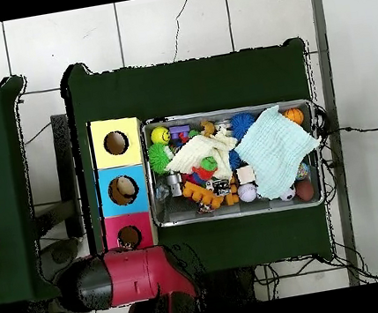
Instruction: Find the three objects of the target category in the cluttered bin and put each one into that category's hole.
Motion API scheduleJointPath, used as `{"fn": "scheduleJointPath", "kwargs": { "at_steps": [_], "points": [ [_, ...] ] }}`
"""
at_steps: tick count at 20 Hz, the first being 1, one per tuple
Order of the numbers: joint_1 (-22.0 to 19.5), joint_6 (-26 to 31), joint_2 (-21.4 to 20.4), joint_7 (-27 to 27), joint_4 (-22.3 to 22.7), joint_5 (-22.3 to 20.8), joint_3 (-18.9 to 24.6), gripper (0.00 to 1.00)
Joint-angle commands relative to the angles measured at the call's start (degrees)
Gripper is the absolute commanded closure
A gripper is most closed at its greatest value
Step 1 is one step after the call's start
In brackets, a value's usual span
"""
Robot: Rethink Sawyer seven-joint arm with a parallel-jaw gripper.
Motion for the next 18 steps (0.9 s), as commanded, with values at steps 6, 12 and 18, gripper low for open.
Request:
{"fn": "scheduleJointPath", "kwargs": {
  "at_steps": [6,12,18],
  "points": [
    [0.80,-1.98,2.28,14.41,-3.29,2.40,-0.44,1.00],
    [2.02,-1.40,2.64,15.32,-4.06,2.25,-1.42,1.00],
    [3.90,2.31,4.79,17.61,-7.61,3.17,-3.17,1.00]
  ]
}}
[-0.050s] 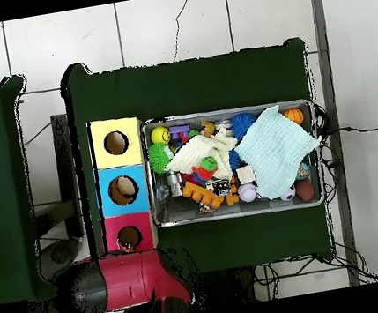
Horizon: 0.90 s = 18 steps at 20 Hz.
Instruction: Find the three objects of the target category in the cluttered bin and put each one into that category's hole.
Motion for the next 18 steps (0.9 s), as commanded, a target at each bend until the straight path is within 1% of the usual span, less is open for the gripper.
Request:
{"fn": "scheduleJointPath", "kwargs": {
  "at_steps": [1,4,10,18],
  "points": [
    [1.04,2.58,4.30,17.74,-6.84,3.33,-0.93,1.00],
    [1.56,2.84,4.88,17.86,-7.58,3.71,-1.46,1.00],
    [2.27,2.08,5.27,17.32,-7.48,4.66,-2.22,1.00],
    [2.36,-1.10,5.35,16.18,-6.25,5.75,-2.46,1.00]
  ]
}}
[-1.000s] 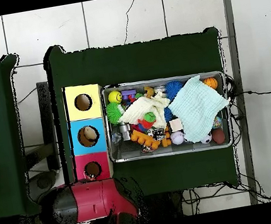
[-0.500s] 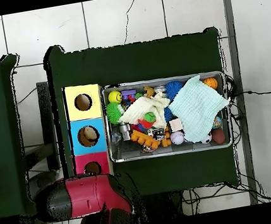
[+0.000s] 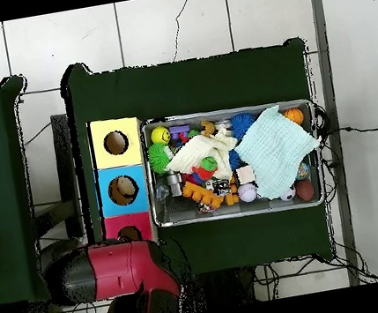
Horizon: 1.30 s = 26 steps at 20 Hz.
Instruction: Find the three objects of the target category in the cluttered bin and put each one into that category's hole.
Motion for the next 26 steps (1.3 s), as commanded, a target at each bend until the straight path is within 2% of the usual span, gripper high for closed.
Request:
{"fn": "scheduleJointPath", "kwargs": {
  "at_steps": [1,6,7,11,16,22,26],
  "points": [
    [-0.69,-1.66,2.36,15.89,-1.61,3.26,0.41,1.00],
    [-0.57,-4.65,2.03,15.11,-0.11,3.80,0.68,1.00],
    [-0.70,-5.19,1.90,14.76,0.27,3.93,0.92,0.00],
    [-2.12,-7.16,1.66,13.05,1.69,4.83,2.61,0.00],
    [-0.90,-2.36,2.54,12.52,-1.50,3.51,1.04,0.00],
    [-2.05,-0.44,2.43,12.29,-1.63,4.57,1.88,0.00],
    [-2.53,0.03,0.27,11.60,0.13,4.75,1.90,0.00]
  ]
}}
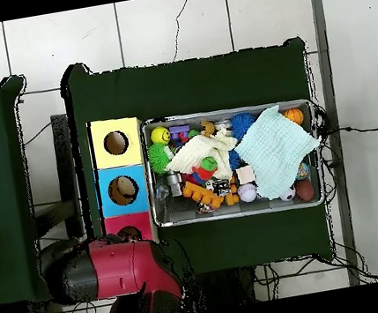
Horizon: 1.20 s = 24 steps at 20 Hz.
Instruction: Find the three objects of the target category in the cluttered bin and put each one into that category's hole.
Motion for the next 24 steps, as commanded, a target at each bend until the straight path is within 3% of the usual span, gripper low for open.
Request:
{"fn": "scheduleJointPath", "kwargs": {
  "at_steps": [1,2,5,11,16,24],
  "points": [
    [-3.39,2.77,-0.99,10.59,1.10,2.79,2.82,0.00],
    [-4.03,2.54,-1.69,9.69,1.67,2.66,2.97,0.00],
    [-11.72,-0.89,-4.41,0.85,6.21,1.93,6.68,0.00],
    [-27.97,-5.62,-3.83,-12.12,9.54,-3.11,16.04,0.00],
    [-35.76,-8.38,-0.34,-13.38,7.70,-9.78,21.70,0.00],
    [-41.08,-9.92,3.49,-9.95,4.07,-19.23,26.56,0.00]
  ]
}}
